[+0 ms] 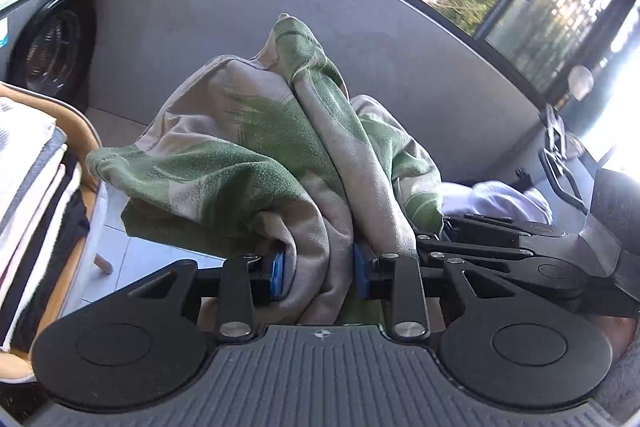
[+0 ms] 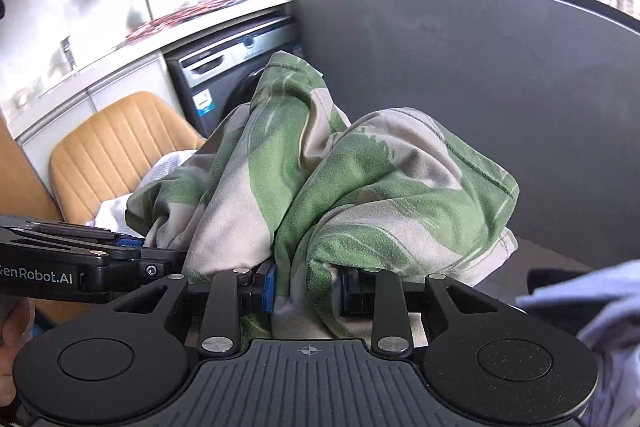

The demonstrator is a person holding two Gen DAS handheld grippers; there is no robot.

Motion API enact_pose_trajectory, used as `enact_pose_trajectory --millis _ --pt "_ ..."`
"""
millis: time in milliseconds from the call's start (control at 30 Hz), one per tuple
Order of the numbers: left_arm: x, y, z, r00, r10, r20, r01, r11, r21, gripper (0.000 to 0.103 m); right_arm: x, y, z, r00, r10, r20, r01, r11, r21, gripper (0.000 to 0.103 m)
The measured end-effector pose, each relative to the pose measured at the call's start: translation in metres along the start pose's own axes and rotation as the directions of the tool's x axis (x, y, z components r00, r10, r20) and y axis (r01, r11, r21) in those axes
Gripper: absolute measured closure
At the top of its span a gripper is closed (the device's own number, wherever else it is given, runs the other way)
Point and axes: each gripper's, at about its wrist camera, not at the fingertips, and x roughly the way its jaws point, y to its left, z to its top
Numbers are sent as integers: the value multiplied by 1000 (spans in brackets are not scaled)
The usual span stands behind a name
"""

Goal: Fold clothes
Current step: 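Carry the lifted shirt with both tools toward the tan chair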

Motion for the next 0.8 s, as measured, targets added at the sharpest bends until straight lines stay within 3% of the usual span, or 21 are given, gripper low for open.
enact_pose_trajectory --millis 233,467,633,733,800 --pt "5 101 50 986 129 101 -107 975 -196 70 118 64 104 989 117 -86 -132 971 -198 77" --pt "-11 201 103 940 302 162 -225 901 -371 70 223 154 189 948 277 -158 -318 855 -409 77" --pt "-32 276 118 895 416 163 -284 811 -512 70 303 224 225 879 392 -271 -476 719 -506 77" --pt "-38 315 118 865 483 140 -324 748 -579 70 351 264 233 816 454 -357 -577 607 -547 77" --pt "-39 335 115 834 540 118 -365 699 -615 70 380 288 233 769 485 -417 -637 531 -558 77"
